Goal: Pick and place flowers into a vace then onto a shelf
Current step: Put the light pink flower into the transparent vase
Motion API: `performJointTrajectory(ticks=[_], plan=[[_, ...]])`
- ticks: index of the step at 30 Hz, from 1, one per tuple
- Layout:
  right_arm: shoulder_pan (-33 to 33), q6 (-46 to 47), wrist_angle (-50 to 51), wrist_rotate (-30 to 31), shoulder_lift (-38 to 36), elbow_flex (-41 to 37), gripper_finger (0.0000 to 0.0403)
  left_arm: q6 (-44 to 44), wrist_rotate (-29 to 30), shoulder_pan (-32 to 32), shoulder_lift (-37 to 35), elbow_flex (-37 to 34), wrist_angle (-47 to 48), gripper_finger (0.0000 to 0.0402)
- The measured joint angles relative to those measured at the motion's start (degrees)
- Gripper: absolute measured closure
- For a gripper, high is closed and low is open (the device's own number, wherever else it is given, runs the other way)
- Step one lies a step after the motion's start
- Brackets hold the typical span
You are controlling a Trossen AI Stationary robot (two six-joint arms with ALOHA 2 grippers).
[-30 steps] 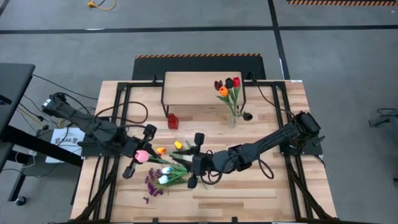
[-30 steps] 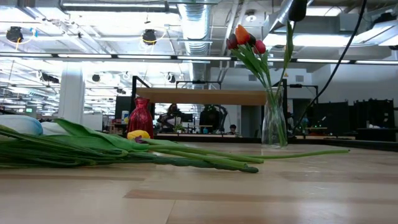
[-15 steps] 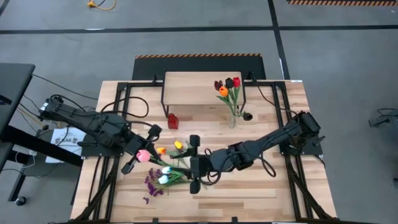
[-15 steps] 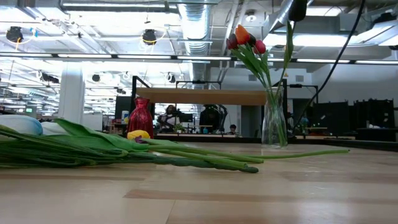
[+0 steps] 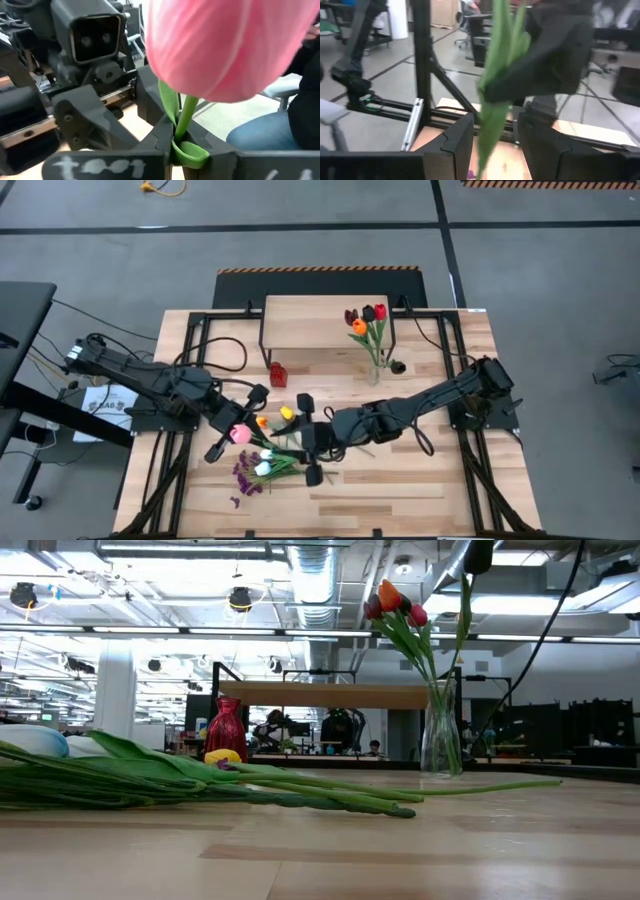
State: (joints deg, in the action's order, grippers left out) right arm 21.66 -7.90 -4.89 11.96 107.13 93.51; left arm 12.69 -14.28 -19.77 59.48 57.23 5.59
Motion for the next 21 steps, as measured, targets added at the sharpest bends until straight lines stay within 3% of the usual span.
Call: performJointTrajectory(ticks=[11,21], plan=[[-0.6,0.0,-0.4,-4.4,0.0,0.0,0.0273,0.0,0.1,0.0,-0.1,0.0,-2.3,0.0401],[-1.6,-1.5,0.1,-4.6,0.0,0.0,0.0331,0.1,0.5,0.0,-0.1,0.0,-3.0,0.0401]])
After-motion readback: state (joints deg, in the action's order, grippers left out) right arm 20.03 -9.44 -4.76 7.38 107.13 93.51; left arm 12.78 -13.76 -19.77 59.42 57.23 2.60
